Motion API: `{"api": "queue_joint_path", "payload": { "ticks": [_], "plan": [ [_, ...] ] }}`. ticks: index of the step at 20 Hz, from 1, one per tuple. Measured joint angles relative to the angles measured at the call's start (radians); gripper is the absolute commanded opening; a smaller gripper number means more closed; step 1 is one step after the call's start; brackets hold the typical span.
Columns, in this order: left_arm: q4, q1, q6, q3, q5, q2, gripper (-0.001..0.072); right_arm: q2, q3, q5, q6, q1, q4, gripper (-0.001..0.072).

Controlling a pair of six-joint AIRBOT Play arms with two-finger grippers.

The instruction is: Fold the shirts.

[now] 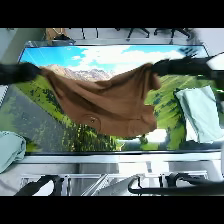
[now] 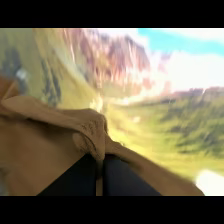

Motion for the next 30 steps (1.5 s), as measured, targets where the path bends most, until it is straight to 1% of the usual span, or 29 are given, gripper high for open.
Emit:
{"api": "queue_joint_path", "payload": {
  "ticks": [1,2,3,4,5,6,9,11,14,15,16,19,22,23,24,25,28,30],
  "plan": [
    [0.000,-0.011,0.008,-0.034,0.023,-0.076,0.0015,-0.084,-0.015,-0.016,0.000,0.000,0.012,0.0020],
    [-0.002,-0.021,0.012,-0.053,0.047,-0.145,0.0137,-0.158,-0.025,-0.031,0.000,0.000,0.023,0.0047],
    [-0.003,-0.030,0.015,-0.061,0.061,-0.217,0.0486,-0.230,-0.031,-0.051,0.000,0.000,0.042,0.0190],
    [-0.003,-0.037,0.015,-0.055,0.066,-0.280,0.0699,-0.289,-0.032,-0.064,0.000,0.000,0.053,0.0311],
    [-0.004,-0.042,0.013,-0.037,0.060,-0.339,0.0700,-0.340,-0.032,-0.076,-0.003,0.000,0.059,0.0374],
    [-0.005,-0.046,0.006,-0.013,0.045,-0.383,0.0700,-0.376,-0.030,-0.085,-0.011,-0.002,0.067,0.0386],
    [-0.006,-0.053,-0.012,0.072,-0.052,-0.460,0.0699,-0.405,-0.013,-0.084,-0.038,-0.023,0.068,0.0386],
    [-0.006,-0.056,-0.020,0.094,-0.123,-0.459,0.0699,-0.385,-0.006,-0.038,-0.046,-0.051,0.053,0.0386],
    [-0.006,-0.061,-0.031,0.023,-0.196,-0.403,0.0699,-0.344,-0.003,0.085,-0.028,-0.105,0.016,0.0383],
    [-0.005,-0.064,-0.036,-0.032,-0.205,-0.375,0.0699,-0.337,-0.006,0.127,-0.006,-0.121,0.006,0.0371],
    [-0.004,-0.069,-0.037,-0.091,-0.205,-0.344,0.0699,-0.331,-0.015,0.167,0.011,-0.132,-0.003,0.0329],
    [-0.003,-0.077,-0.039,-0.264,-0.128,-0.264,0.0699,-0.311,-0.074,0.274,0.047,-0.147,-0.007,0.0323],
    [-0.003,-0.069,-0.039,-0.370,-0.031,-0.227,0.0699,-0.260,-0.164,0.326,0.076,-0.170,-0.015,0.0330],
    [-0.003,-0.067,-0.039,-0.393,0.003,-0.221,0.0699,-0.238,-0.195,0.329,0.086,-0.185,-0.023,0.0431],
    [-0.004,-0.066,-0.039,-0.412,0.036,-0.217,0.0699,-0.213,-0.230,0.323,0.097,-0.204,-0.037,0.0547],
    [-0.004,-0.067,-0.039,-0.430,0.075,-0.214,0.0699,-0.193,-0.261,0.311,0.112,-0.225,-0.050,0.0587],
    [-0.007,-0.079,-0.039,-0.444,0.163,-0.227,0.0699,-0.154,-0.356,0.270,0.147,-0.280,-0.080,0.0586],
    [-0.014,-0.096,-0.040,-0.435,0.187,-0.258,0.0698,-0.145,-0.412,0.242,0.152,-0.294,-0.087,0.0584]
  ]
}}
